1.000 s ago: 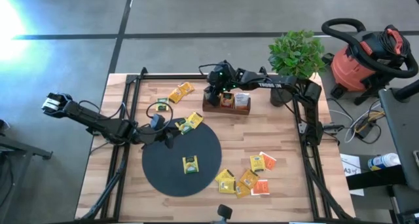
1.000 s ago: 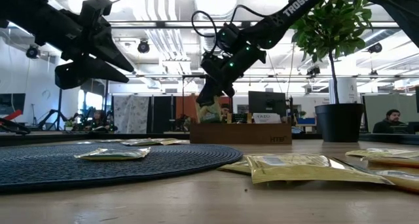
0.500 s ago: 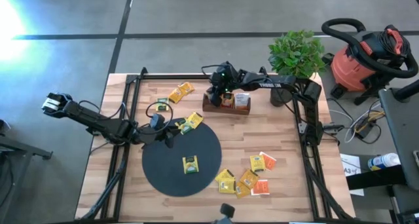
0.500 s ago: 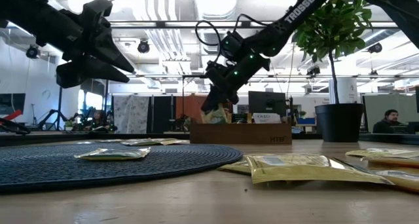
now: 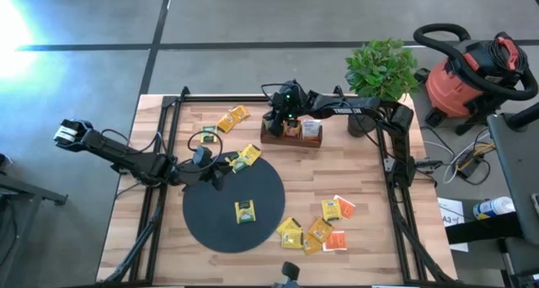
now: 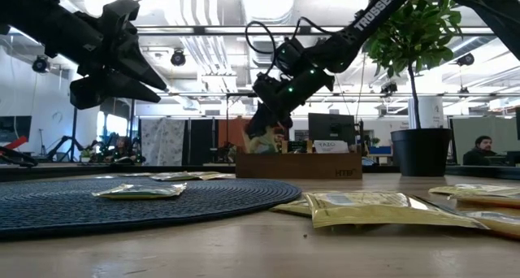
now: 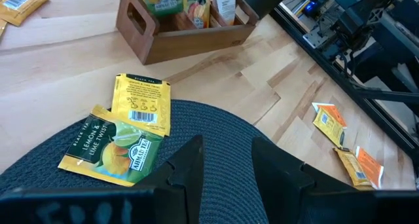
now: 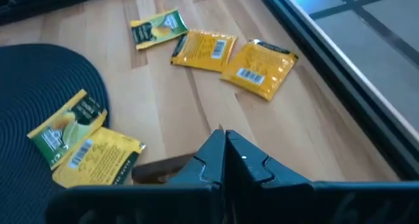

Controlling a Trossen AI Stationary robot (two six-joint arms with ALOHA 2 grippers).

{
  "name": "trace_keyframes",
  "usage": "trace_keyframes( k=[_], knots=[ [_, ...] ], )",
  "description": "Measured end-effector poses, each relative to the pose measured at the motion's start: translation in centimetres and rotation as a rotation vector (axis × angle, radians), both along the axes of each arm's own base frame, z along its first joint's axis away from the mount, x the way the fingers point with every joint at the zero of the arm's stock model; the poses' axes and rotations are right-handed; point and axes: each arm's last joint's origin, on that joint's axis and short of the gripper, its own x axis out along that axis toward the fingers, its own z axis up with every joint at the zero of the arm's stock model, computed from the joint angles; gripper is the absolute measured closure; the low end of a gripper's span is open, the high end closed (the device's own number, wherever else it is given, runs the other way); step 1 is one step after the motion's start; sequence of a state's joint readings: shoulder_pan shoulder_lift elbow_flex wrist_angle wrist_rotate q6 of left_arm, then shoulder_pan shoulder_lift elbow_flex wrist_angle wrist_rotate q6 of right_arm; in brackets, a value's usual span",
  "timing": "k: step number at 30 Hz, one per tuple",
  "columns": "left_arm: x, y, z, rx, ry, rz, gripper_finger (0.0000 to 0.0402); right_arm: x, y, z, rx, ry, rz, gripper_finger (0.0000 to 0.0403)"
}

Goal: Pick & Place Tea
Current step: Put the yellow tea bag into the left section of the wooden organizer

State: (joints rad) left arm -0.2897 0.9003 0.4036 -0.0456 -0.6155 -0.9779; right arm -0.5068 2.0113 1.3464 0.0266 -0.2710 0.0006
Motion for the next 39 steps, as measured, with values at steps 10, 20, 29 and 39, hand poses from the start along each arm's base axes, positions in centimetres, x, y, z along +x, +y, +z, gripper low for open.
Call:
trace_keyframes(
  k=[10, 20, 29, 39],
  knots=[
    [0.0, 0.0, 0.0, -0.004, -0.002, 0.001, 0.0278, -0.3, 0.2, -0.8, 0.004, -0.002, -0.003, 0.0394],
    [0.0, 0.0, 0.0, -0.021, -0.008, 0.009, 0.0278, 0.2, 0.0, -0.1, 0.022, -0.123, -0.049, 0.0394],
    [0.0, 0.0, 0.0, -0.021, -0.009, 0.010, 0.0278, -0.5, 0.5, -1.6, 0.062, -0.082, -0.060, 0.0394],
    [0.0, 0.0, 0.0, -0.020, -0.008, 0.009, 0.0278, -0.4, 0.5, -1.4, 0.094, -0.084, -0.079, 0.0394]
  ],
)
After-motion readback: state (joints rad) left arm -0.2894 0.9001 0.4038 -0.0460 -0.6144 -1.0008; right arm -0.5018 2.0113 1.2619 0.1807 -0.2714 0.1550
